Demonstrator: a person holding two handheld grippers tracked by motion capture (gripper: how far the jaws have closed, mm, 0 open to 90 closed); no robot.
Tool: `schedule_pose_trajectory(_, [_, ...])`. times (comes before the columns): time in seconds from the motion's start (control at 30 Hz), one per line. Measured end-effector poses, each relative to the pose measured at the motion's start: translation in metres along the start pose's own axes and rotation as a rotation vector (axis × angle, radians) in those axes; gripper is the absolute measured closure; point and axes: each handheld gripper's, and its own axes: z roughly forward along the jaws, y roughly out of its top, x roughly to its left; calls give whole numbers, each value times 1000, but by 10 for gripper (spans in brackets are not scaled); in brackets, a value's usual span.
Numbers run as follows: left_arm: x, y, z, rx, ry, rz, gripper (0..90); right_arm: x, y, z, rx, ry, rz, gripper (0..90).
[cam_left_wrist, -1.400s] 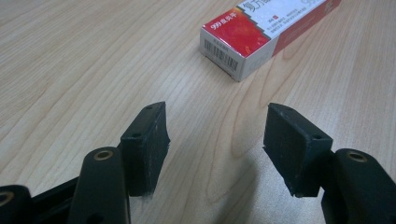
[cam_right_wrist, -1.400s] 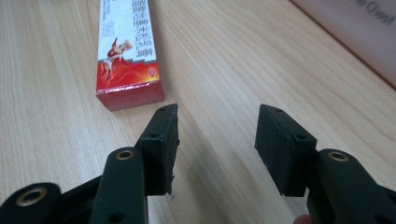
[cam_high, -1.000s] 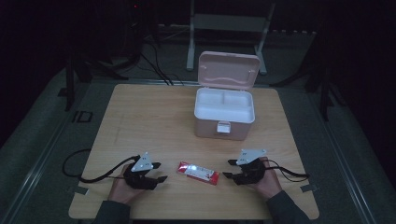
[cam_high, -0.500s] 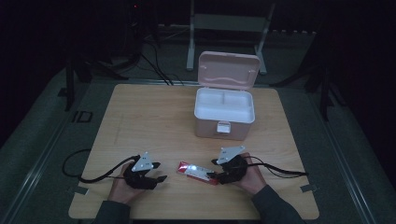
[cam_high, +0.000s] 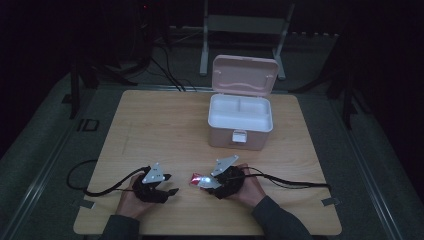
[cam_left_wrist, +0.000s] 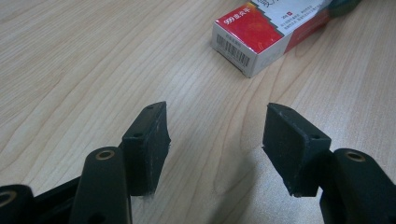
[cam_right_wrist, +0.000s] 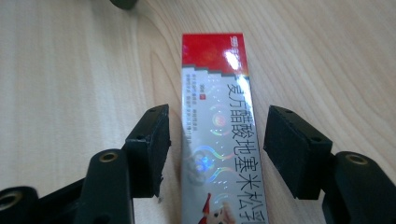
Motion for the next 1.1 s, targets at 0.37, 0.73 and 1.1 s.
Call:
schedule_pose_trajectory(0.37, [0,0,0,1,6,1,401,-2,-4,9,49,-29,-14,513])
schedule_pose_trajectory(0.73, [0,0,0,4,9,-1,403,-38,-67,-73,48,-195,118,513])
schedule_pose_trajectory(1.1, [0,0,2,7,9,0,404,-47,-150,-131,39,-313,293,513])
